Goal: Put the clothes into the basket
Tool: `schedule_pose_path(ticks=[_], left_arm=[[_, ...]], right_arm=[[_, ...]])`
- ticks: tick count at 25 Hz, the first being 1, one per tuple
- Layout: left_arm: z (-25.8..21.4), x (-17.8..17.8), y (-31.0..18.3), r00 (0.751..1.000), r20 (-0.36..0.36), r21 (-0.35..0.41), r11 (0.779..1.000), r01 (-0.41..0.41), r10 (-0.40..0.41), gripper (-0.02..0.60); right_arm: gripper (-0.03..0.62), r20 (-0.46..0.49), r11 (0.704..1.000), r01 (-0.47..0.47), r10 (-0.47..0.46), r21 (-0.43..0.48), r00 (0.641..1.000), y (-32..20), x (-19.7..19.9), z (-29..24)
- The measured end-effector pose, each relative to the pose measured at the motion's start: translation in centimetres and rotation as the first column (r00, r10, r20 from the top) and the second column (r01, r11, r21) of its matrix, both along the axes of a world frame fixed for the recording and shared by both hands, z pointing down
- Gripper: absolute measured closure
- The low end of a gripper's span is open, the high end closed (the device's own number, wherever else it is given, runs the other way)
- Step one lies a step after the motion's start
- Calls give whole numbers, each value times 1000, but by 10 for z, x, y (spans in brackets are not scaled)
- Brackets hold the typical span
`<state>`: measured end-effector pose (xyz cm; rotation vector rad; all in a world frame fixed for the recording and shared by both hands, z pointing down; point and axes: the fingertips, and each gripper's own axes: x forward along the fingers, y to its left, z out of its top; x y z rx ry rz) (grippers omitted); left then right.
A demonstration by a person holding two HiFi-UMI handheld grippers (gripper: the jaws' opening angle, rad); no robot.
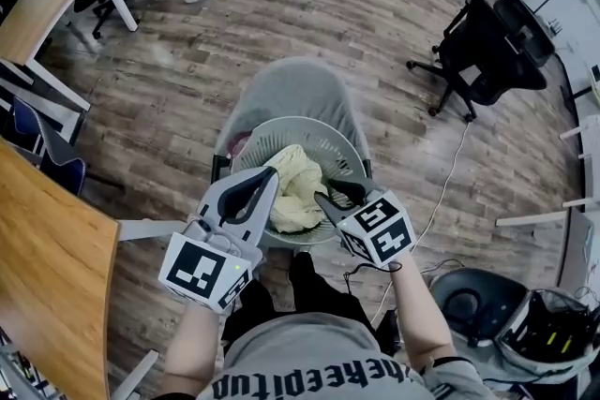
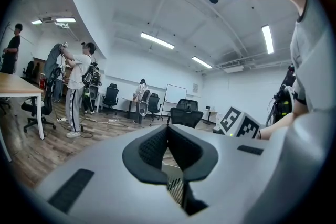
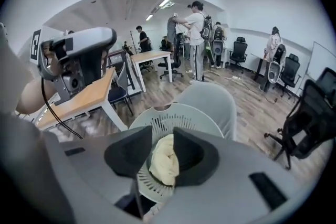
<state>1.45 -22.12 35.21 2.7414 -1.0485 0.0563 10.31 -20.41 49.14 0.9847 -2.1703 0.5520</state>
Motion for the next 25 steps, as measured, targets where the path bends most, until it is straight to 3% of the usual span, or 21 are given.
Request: schedule_pose_path(ticks=[3, 5, 10, 18, 25], left_arm=[[-1, 0, 2, 1000, 1, 3, 1000, -7, 7, 568], [-4, 1, 4, 1000, 0, 7, 1000, -15, 15, 568], [-9, 6, 12, 998, 2, 23, 998, -59, 59, 568], [-16, 20, 32, 988, 7, 49, 987, -156, 156, 568], [-26, 27, 54, 971, 17, 81, 968, -239, 238, 568]], right_arm=[[556, 68, 995, -67, 62, 72, 996, -4, 1, -19], [583, 138, 989, -106, 91, 105, 986, -5, 0, -33], [585, 284, 970, -175, 122, 171, 951, 4, -8, -65], [585, 388, 916, -280, 155, 289, 908, 26, -9, -108], [585, 417, 864, -344, 178, 368, 891, 49, -10, -141]])
